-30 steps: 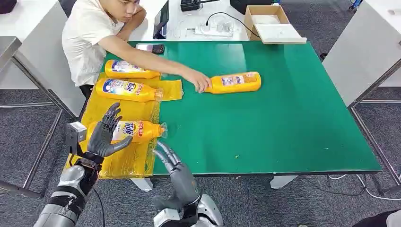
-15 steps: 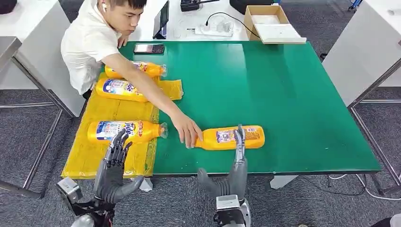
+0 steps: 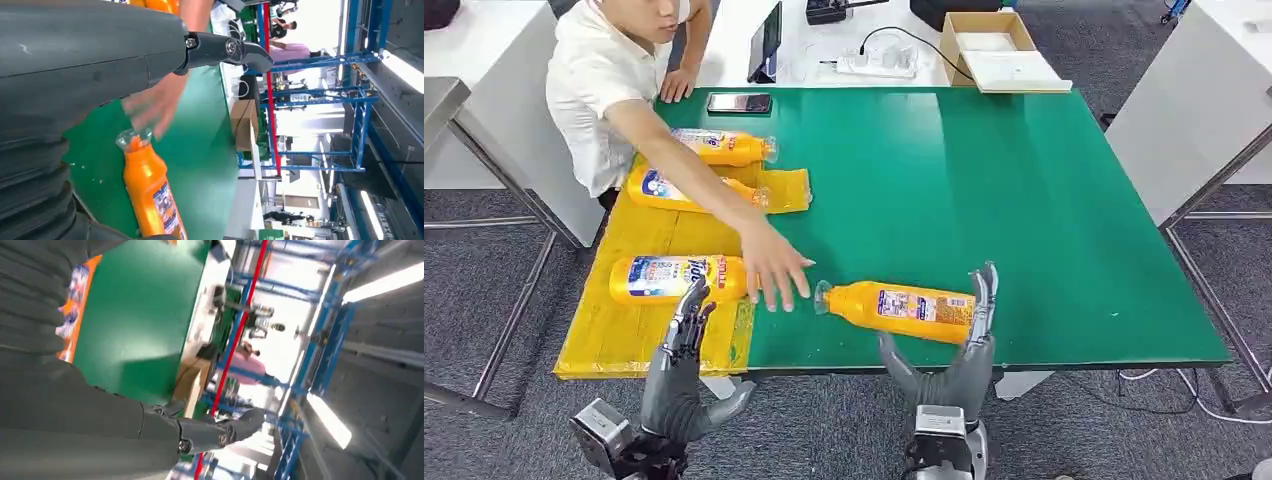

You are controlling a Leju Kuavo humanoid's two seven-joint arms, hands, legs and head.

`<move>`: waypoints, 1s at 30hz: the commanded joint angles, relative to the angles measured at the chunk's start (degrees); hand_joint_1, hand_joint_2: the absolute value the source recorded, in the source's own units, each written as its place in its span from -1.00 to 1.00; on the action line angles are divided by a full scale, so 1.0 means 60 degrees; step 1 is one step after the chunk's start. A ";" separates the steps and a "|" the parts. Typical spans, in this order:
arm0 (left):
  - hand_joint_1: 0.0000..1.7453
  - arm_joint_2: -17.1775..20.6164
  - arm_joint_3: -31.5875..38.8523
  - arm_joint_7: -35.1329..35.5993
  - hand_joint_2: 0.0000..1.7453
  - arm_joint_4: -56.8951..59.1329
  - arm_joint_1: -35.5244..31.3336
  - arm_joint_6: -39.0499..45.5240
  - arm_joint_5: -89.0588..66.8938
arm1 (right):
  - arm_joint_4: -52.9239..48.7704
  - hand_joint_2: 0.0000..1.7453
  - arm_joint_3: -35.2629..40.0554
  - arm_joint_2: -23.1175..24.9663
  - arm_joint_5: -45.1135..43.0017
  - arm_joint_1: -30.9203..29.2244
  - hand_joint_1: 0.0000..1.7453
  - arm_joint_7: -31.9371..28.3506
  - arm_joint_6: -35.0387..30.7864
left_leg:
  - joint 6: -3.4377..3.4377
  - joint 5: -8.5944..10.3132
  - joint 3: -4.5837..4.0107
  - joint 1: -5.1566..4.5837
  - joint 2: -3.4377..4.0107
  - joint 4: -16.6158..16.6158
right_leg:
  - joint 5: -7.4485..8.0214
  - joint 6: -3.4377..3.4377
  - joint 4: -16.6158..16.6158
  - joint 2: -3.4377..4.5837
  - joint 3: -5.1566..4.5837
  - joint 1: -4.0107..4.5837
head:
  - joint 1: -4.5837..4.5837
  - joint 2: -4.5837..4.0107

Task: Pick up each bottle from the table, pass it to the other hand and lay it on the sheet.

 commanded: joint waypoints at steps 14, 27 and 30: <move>-1.00 0.0144 -0.0944 -0.0075 1.00 0.0844 -0.0359 0.0628 -0.0298 | 0.3556 1.00 -0.5117 0.0109 0.4218 -0.1515 -1.00 0.0105 -0.0616 | -0.0011 -0.0009 0.0056 0.0004 -0.0004 -0.0023 | -0.0009 -0.0012 -0.0021 -0.0014 0.0062 0.0007 | -0.0004 0.0000; -1.00 0.0003 -0.0948 0.0039 1.00 0.1094 -0.0510 0.0545 -0.0194 | 0.5136 1.00 -0.2926 -0.1261 0.5803 -0.2064 -1.00 0.2107 -0.0613 | -0.0009 -0.0005 0.0039 0.0003 0.0007 -0.0017 | -0.0002 -0.0009 -0.0017 -0.0003 0.0044 0.0006 | 0.0000 0.0004; -1.00 -0.0005 -0.0954 0.0039 1.00 0.1100 -0.0514 0.0547 -0.0194 | 0.5151 1.00 -0.2912 -0.1261 0.5812 -0.2084 -1.00 0.2134 -0.0616 | -0.0009 -0.0009 0.0041 0.0002 0.0008 -0.0013 | -0.0006 -0.0009 -0.0012 -0.0002 0.0046 0.0005 | 0.0000 0.0004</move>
